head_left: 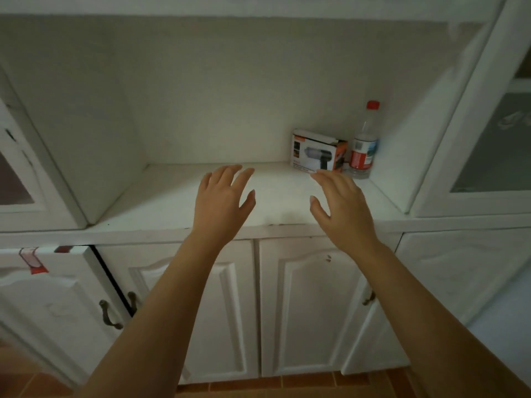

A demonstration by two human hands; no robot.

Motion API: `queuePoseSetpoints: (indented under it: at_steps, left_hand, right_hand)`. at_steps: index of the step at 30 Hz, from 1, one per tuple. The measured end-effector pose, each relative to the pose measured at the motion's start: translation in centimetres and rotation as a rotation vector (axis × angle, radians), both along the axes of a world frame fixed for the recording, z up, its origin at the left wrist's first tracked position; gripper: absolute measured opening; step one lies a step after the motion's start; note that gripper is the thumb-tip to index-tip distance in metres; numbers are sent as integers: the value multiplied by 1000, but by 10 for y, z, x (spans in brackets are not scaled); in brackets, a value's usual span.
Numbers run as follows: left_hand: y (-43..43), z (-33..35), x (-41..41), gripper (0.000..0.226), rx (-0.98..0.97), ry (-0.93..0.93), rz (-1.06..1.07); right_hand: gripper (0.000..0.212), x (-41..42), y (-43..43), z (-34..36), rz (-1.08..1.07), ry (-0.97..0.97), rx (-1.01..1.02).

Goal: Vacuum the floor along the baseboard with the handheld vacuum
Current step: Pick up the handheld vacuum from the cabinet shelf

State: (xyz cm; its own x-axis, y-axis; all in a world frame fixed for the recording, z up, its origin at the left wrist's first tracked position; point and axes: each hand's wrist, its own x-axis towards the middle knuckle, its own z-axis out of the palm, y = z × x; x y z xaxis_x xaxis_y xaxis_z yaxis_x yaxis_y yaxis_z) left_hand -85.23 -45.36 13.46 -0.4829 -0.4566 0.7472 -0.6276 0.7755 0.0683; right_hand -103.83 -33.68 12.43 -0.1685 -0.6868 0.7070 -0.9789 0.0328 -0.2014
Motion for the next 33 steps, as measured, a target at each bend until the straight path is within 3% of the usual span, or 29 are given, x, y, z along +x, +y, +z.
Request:
queuePoseSetpoints:
  at_steps: [7,13,25,33]
  left_hand:
    - [-8,63,0,39,-130,74,43]
    - [-10,118,-1,38,-207,125,58]
    - [-22,161,-1,41,-204,179,79]
    - [-60,198,-9,46,-150,218,110]
  right_hand:
    - [39,-1,-5,73,13,106,-209]
    - [47,1,-8,126,41,147,-316]
    - [52,0,-23,178,33,165,-373]
    - [38,-16,-61,238,-70,63,-395]
